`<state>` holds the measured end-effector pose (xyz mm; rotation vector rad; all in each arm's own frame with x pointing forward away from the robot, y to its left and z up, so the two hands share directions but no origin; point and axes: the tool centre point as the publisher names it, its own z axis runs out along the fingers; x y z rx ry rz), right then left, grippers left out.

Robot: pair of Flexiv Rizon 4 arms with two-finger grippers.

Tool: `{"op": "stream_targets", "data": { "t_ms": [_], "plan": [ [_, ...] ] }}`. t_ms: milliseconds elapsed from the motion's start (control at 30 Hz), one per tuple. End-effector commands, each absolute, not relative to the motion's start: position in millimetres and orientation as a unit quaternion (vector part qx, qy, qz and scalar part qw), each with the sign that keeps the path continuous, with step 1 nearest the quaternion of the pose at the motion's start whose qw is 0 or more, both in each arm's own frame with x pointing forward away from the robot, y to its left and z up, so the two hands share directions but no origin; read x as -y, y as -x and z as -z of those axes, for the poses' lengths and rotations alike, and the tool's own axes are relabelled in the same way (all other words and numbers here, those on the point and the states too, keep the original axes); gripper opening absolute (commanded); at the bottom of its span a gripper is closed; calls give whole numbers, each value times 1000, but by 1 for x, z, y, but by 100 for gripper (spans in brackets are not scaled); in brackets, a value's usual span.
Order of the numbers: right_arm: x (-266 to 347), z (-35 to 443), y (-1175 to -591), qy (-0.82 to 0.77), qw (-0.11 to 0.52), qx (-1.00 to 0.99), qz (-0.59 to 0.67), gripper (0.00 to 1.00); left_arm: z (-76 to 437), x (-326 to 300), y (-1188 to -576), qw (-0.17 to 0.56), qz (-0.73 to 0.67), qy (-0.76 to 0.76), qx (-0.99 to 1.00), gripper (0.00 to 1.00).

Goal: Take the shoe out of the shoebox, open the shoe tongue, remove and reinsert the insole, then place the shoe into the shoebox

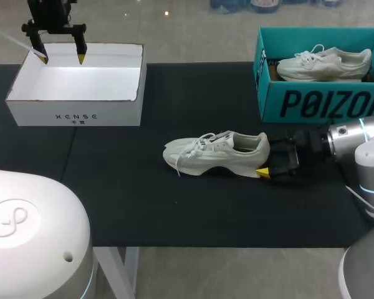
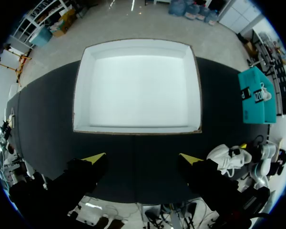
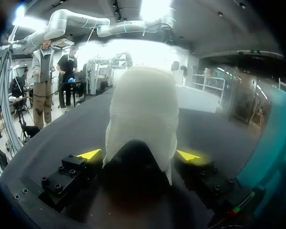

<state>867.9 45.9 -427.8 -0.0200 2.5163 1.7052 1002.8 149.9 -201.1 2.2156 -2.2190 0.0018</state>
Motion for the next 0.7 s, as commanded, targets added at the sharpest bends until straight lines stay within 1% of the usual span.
{"op": "stream_targets", "data": {
  "t_ms": [33, 667, 700],
  "plan": [
    [-50, 432, -871, 7, 50, -827, -559, 100, 200, -150, -1002, 2, 1, -707, 707, 100],
    [-58, 438, -868, -1, 43, -824, -565, 100, 200, -150, -1002, 2, 1, -707, 707, 100],
    [-58, 438, -868, -1, 44, -824, -565, 97, 200, -150, -1002, 2, 1, -707, 707, 100]
  ]
}}
